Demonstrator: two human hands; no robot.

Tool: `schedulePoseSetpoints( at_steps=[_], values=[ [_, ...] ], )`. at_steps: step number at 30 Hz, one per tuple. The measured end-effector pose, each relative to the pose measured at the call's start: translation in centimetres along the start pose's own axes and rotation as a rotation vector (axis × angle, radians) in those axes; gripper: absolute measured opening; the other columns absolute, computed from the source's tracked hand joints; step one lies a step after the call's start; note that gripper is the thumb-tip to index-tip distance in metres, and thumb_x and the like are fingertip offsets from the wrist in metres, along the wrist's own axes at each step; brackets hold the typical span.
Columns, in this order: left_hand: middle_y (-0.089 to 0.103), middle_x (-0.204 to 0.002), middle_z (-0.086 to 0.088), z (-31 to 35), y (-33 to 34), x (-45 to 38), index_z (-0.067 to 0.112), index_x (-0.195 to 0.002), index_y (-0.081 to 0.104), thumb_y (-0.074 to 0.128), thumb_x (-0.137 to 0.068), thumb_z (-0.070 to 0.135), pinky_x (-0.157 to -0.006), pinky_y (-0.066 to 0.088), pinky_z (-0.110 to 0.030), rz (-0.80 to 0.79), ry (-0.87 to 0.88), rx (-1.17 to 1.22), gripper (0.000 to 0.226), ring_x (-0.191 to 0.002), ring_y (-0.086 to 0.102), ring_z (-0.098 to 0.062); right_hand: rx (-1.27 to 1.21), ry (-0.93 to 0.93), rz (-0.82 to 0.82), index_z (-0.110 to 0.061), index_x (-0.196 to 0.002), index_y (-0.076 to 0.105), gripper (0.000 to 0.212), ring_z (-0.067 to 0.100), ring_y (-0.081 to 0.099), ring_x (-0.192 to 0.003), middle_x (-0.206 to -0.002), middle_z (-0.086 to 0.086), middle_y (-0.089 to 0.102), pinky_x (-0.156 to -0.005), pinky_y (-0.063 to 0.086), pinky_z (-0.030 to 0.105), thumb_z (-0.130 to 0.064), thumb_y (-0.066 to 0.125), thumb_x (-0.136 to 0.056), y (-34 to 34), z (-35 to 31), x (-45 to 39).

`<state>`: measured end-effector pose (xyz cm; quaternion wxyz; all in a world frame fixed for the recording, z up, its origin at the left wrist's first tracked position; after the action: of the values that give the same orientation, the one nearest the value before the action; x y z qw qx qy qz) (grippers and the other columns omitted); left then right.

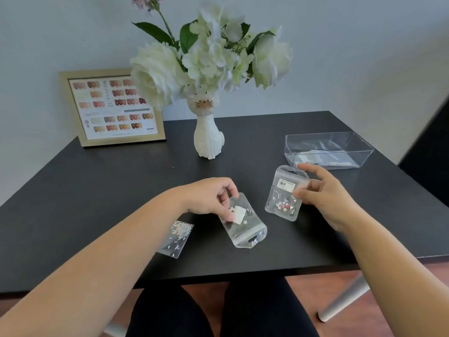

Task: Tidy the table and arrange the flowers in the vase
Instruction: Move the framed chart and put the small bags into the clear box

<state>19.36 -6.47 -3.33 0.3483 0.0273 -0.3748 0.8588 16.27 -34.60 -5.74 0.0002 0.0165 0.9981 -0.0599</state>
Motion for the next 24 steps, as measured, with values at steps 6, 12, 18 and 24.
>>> schedulePoseSetpoints(
  at_steps=[6, 12, 18, 24],
  values=[
    [0.072, -0.086, -0.006, 1.2, -0.9, -0.7, 0.022, -0.103, 0.073, 0.077, -0.084, 0.015, -0.058, 0.052, -0.02, 0.121, 0.066, 0.359, 0.021, -0.071, 0.07, -0.013, -0.138, -0.111, 0.177, -0.018, -0.082, 0.076, 0.017, -0.002, 0.061, -0.06, -0.075, -0.007, 0.075, -0.054, 0.045, 0.01, -0.002, 0.071, -0.083, -2.4, -1.9, -0.8],
    [0.075, -0.088, 0.01, 4.5, -1.1, -4.2, 0.031, -0.091, 0.072, 0.072, -0.088, 0.025, -0.069, 0.056, -0.025, 0.371, 0.12, 0.384, 0.007, -0.084, 0.074, -0.013, -0.067, -0.283, 0.387, -0.026, -0.086, 0.074, 0.018, -0.002, 0.054, -0.05, -0.071, -0.012, 0.073, -0.05, 0.044, 0.012, -0.009, 0.068, -0.088, -7.4, -5.3, -2.6],
    [0.07, -0.091, 0.018, 8.9, -1.3, -8.8, 0.04, -0.088, 0.07, 0.071, -0.086, 0.037, -0.071, 0.043, -0.02, 0.575, 0.213, 0.236, 0.004, -0.085, 0.062, -0.002, 0.063, -0.378, 0.532, -0.029, -0.097, 0.073, 0.018, -0.005, 0.056, -0.055, -0.072, -0.016, 0.071, -0.052, 0.048, 0.013, -0.015, 0.062, -0.093, -11.2, -8.6, -4.9],
    [0.065, -0.097, 0.021, 11.1, -0.2, -12.9, 0.042, -0.093, 0.072, 0.058, -0.097, 0.031, -0.074, 0.045, -0.019, 0.565, 0.244, 0.194, 0.018, -0.091, 0.059, 0.001, 0.565, -0.31, 0.408, -0.03, -0.108, 0.073, 0.025, 0.015, 0.052, -0.066, -0.093, 0.003, 0.069, -0.062, 0.041, 0.018, -0.02, 0.053, -0.097, -11.8, -7.0, -8.1]
  ],
)
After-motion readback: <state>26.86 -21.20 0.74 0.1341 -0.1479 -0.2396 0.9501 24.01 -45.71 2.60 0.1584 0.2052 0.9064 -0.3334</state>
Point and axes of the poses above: each hand's wrist, its own x-axis away from the middle knuckle, its own y-axis out of the palm, z = x × y, the point moved 3 cm from there along -x, towards the middle knuckle
